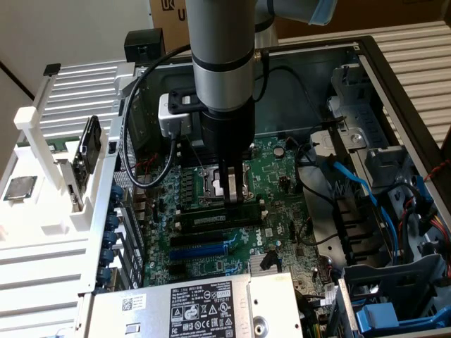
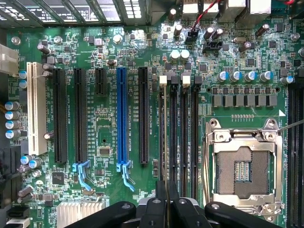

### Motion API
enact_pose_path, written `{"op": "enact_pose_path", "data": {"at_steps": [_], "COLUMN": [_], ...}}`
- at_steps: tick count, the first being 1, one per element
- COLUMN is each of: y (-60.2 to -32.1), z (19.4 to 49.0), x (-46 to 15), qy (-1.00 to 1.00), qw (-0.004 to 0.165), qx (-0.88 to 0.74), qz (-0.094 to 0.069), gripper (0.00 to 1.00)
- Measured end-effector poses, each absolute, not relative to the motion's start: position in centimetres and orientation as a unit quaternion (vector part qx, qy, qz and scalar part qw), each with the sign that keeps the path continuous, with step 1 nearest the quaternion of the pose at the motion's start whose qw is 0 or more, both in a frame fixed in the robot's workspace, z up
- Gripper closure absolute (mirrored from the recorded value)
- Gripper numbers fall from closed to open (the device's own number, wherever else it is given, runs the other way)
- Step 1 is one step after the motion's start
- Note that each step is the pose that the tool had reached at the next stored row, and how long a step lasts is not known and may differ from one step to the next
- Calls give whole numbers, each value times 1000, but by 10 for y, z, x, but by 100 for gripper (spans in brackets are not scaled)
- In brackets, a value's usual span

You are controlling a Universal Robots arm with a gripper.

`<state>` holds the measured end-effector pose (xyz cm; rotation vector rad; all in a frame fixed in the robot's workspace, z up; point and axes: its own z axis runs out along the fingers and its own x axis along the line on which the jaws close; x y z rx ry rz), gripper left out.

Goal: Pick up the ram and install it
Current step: 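Insert the ram into the slot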

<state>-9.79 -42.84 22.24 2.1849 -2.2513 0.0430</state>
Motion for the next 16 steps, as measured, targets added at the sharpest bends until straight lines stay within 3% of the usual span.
{"op": "enact_pose_path", "data": {"at_steps": [5,6,16], "y": [-428,-428,-428], "z": [222,222,230], "x": [-98,-98,-98], "qy": [-718,-718,-718], "qw": [2,2,2], "qx": [696,696,696], "qz": [14,14,14], "gripper": [86,79,79]}}
